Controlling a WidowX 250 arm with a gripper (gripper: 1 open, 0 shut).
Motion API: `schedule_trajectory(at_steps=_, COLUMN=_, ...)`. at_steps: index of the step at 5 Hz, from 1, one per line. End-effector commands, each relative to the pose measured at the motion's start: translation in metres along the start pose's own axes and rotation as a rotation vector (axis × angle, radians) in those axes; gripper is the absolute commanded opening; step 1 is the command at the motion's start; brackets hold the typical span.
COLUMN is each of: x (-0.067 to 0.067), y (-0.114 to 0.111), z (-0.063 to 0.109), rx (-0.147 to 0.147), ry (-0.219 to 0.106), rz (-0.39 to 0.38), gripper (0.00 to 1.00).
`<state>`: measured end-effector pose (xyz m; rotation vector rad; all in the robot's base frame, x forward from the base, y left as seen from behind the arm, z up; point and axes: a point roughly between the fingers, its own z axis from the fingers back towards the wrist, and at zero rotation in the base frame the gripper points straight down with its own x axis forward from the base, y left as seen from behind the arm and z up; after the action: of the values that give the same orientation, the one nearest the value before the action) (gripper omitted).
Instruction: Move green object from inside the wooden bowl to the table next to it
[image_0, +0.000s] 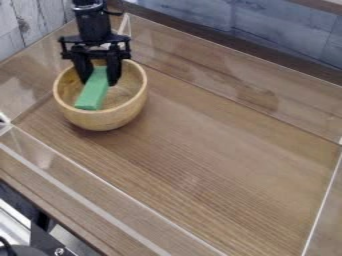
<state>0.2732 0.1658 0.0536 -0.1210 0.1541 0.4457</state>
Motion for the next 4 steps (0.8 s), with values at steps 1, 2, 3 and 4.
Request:
schedule_trajectory(at_steps=1, x=-0.005, y=0.001, z=0.022, rx=0.012, ry=-0.069, rz=-0.034, gripper=0.00)
schedule_trajectory(at_steps=2, x=-0.012, y=0.000, z=0.022, rx=0.011, ry=-0.066, rz=-0.060, gripper=0.00)
schedule_trajectory(at_steps=3, x=-0.005, y=0.008, z=0.033, rx=0.000, ry=-0.069, rz=-0.015, gripper=0.00)
schedule_trajectory(at_steps=4, x=0.001, y=0.016, z=0.044, rx=-0.011, ry=-0.073, rz=0.029, gripper=0.00)
